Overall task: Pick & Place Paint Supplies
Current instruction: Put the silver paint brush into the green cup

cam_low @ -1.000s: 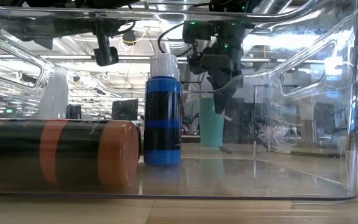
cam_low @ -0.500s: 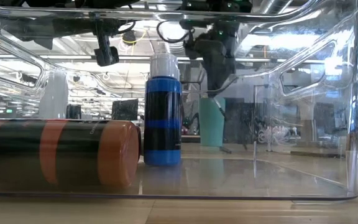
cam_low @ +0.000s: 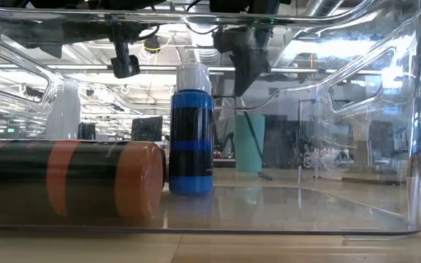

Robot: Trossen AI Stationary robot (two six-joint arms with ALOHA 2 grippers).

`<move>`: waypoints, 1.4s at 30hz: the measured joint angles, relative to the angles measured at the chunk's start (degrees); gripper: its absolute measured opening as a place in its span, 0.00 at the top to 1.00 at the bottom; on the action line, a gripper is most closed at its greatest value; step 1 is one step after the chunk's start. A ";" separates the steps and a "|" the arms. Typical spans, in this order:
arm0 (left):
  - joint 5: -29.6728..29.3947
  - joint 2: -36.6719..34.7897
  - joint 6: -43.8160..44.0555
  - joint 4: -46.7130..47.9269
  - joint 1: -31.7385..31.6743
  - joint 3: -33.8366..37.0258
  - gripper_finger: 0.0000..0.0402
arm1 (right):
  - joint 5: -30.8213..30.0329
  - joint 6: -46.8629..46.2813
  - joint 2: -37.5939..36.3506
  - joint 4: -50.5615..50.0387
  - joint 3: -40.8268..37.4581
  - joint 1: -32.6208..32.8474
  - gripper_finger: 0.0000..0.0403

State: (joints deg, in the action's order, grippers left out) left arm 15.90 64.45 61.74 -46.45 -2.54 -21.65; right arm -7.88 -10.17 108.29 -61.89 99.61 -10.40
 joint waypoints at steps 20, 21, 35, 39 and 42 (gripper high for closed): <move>0.00 0.00 -0.01 0.59 0.00 -0.02 1.00 | -2.59 4.94 0.00 -2.13 18.25 -7.78 1.00; 0.00 0.00 -0.01 0.59 0.02 -0.02 1.00 | -2.85 5.44 0.00 -2.77 18.95 -8.25 1.00; -0.03 0.00 -0.45 1.04 0.00 -0.02 1.00 | -4.20 7.62 -0.66 -5.59 20.33 -12.69 1.00; -0.03 0.00 -0.45 1.07 0.00 -0.02 1.00 | -4.22 7.77 -0.66 -6.03 20.33 -13.03 1.00; -0.05 0.00 -0.45 1.07 0.00 -0.02 1.00 | -4.24 7.74 -0.66 -5.63 19.90 -13.06 1.00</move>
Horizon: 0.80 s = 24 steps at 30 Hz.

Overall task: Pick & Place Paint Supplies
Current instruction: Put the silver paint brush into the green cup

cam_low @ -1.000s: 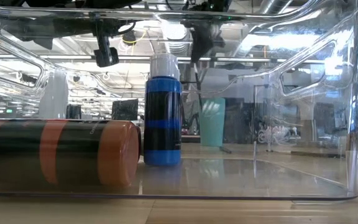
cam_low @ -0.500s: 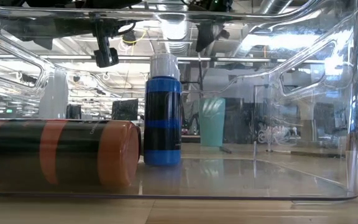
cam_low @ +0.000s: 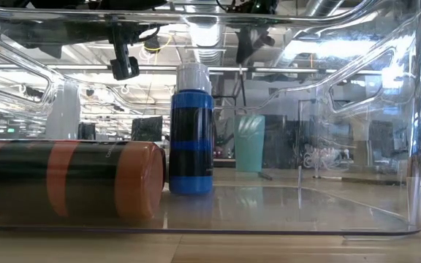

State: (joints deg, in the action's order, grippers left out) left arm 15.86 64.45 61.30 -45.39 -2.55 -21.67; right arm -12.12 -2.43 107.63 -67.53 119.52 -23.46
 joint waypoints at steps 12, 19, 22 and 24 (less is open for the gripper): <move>0.00 0.00 0.02 0.15 0.00 0.00 1.00 | -2.79 -0.58 -1.39 3.45 -3.58 0.61 1.00; 0.01 0.00 0.19 0.15 0.01 0.00 1.00 | -3.48 -0.21 -1.97 3.89 -3.60 0.50 1.00; 0.00 0.00 0.20 0.13 0.02 0.00 1.00 | -3.81 -0.36 -1.97 3.93 -3.60 0.78 1.00; 0.00 0.00 0.22 0.15 0.02 0.00 1.00 | -3.93 -0.40 -2.02 3.91 -3.61 0.95 1.00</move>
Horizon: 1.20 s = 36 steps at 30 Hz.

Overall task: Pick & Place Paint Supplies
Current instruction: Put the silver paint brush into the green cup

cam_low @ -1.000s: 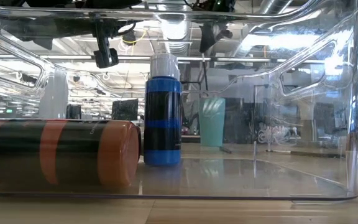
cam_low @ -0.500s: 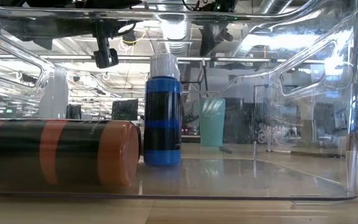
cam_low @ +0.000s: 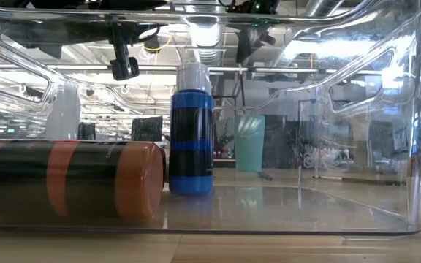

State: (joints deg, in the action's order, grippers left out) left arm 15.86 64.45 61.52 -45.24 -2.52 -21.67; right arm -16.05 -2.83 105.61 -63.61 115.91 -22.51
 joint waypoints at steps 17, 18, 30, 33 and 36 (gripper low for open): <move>0.01 0.00 0.20 -0.02 -0.24 0.00 1.00 | -1.70 -0.66 -2.02 -1.18 0.01 0.27 1.00; 0.00 0.00 0.21 -0.04 -0.24 0.00 1.00 | -1.68 -0.68 -2.02 -1.25 0.01 0.27 1.00; 0.02 0.01 0.23 -0.06 -0.12 0.00 1.00 | -1.77 -2.32 -1.85 -0.43 -5.76 1.32 1.00; 0.02 0.01 0.23 -0.09 -0.11 0.00 1.00 | -1.92 -2.56 -2.00 0.70 -8.31 2.07 1.00; 0.02 0.02 0.23 -0.10 -0.11 0.00 1.00 | -1.95 -2.36 -2.00 1.54 -9.04 2.71 1.00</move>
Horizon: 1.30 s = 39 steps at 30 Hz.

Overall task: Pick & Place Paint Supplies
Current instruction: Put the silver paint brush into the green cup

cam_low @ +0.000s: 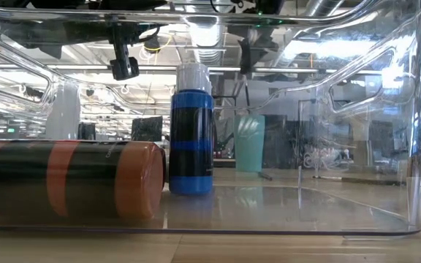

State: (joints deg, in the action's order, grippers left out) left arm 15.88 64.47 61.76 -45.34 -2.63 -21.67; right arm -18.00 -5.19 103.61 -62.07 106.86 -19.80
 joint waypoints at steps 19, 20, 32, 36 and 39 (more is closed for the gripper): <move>-0.90 0.00 0.01 -0.07 0.00 0.00 1.00 | -0.06 -1.92 -0.07 5.66 -7.89 0.64 1.00; -0.91 0.00 0.00 -0.07 -0.01 0.00 1.00 | -0.06 -1.92 -0.07 5.85 -7.89 0.53 1.00; -1.38 -0.01 0.00 -0.07 0.00 0.00 1.00 | 1.06 -1.91 -0.07 5.91 -7.86 -2.46 1.00; -1.36 0.00 0.00 -0.09 0.00 0.00 1.00 | 1.45 -1.92 -0.06 5.96 -7.86 -2.96 1.00; -1.36 0.00 0.00 -0.09 0.00 0.00 1.00 | 1.48 -1.91 -0.04 5.98 -7.86 -2.72 1.00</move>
State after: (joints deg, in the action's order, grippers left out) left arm 14.52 64.47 61.76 -45.43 -2.63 -21.67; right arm -16.52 -7.11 103.57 -56.10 99.00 -22.52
